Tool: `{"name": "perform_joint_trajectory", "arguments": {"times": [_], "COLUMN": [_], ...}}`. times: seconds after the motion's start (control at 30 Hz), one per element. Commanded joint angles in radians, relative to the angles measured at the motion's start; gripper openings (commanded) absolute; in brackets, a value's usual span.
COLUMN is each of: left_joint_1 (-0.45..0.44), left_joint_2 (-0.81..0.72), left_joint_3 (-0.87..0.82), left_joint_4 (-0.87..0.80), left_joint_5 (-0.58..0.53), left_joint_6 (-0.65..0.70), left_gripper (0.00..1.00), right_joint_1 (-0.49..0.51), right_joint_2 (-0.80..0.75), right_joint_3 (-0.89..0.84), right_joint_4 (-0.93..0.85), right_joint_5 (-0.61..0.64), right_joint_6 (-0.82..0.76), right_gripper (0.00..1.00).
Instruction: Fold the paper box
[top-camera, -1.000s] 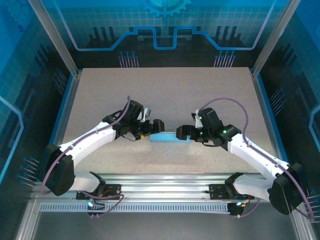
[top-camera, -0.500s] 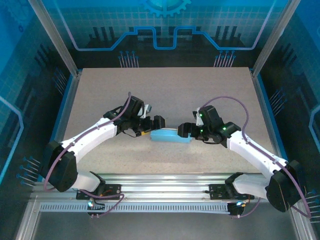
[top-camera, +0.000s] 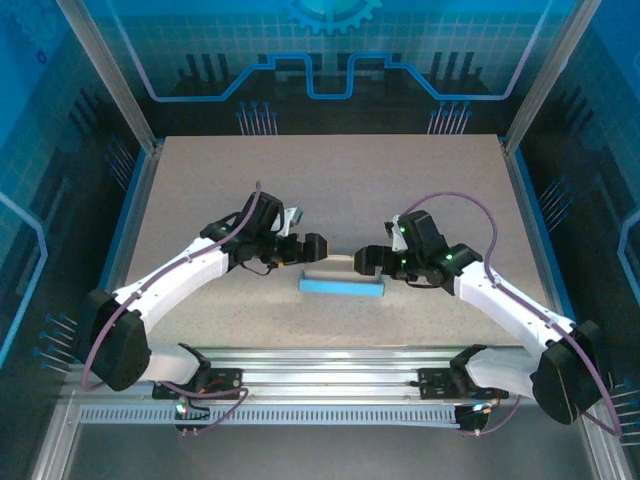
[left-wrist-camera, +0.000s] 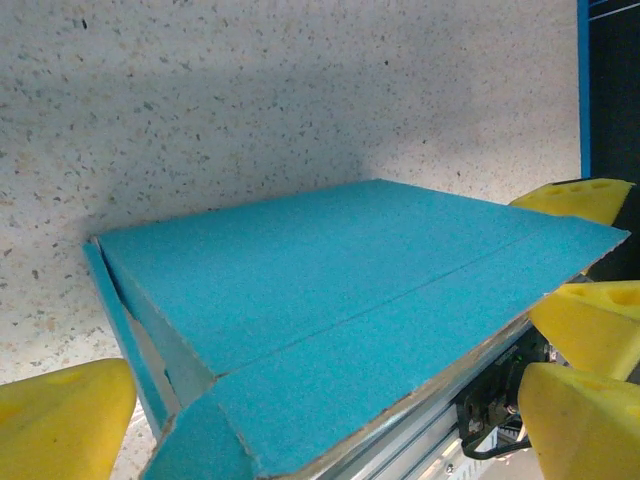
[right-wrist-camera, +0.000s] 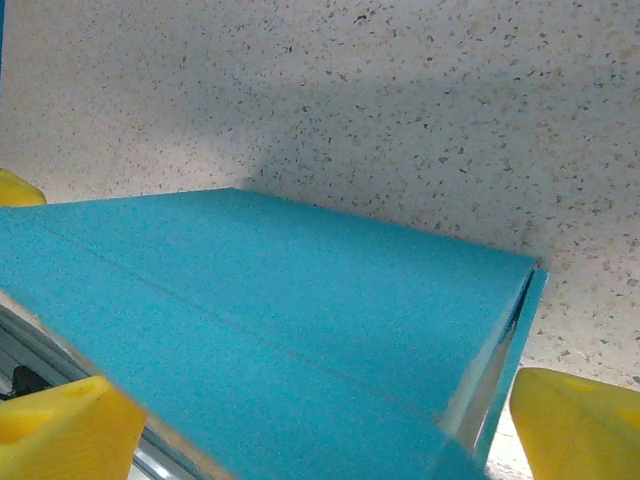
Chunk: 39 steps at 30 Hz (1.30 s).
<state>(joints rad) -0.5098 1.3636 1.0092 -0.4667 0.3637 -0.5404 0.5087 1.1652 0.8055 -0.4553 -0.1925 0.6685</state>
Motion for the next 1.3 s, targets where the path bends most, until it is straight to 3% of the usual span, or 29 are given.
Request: {"name": "perform_joint_trajectory", "arguments": {"times": [0.0,0.33,0.67,0.83,1.27], "left_joint_1": [0.010,0.010,0.009,0.010,0.009], "left_joint_2": [-0.013,-0.055,-0.157,-0.150,-0.061], "left_joint_3": [0.027,-0.011,-0.111,-0.104,-0.108], "left_joint_4": [-0.023,-0.023,0.022,-0.006,0.072], "left_joint_5": [0.009,0.032,0.060,0.026,0.131], "left_joint_6": [0.040,0.073,0.037,0.048,-0.076], "left_gripper": [0.99,0.98,0.99,0.99,0.99], "right_joint_1": [-0.018,-0.018,-0.012,-0.013,-0.012], "right_joint_2": [0.007,0.000,-0.142,-0.142,-0.174], "right_joint_3": [0.018,-0.022,-0.108,-0.109,-0.131], "right_joint_4": [0.004,0.038,0.049,0.034,0.081], "right_joint_5": [-0.024,-0.060,-0.097,-0.114,-0.167], "right_joint_6": [-0.023,-0.048,-0.054,-0.086,-0.022], "right_gripper": [0.94,0.93,0.94,0.95,1.00]}}
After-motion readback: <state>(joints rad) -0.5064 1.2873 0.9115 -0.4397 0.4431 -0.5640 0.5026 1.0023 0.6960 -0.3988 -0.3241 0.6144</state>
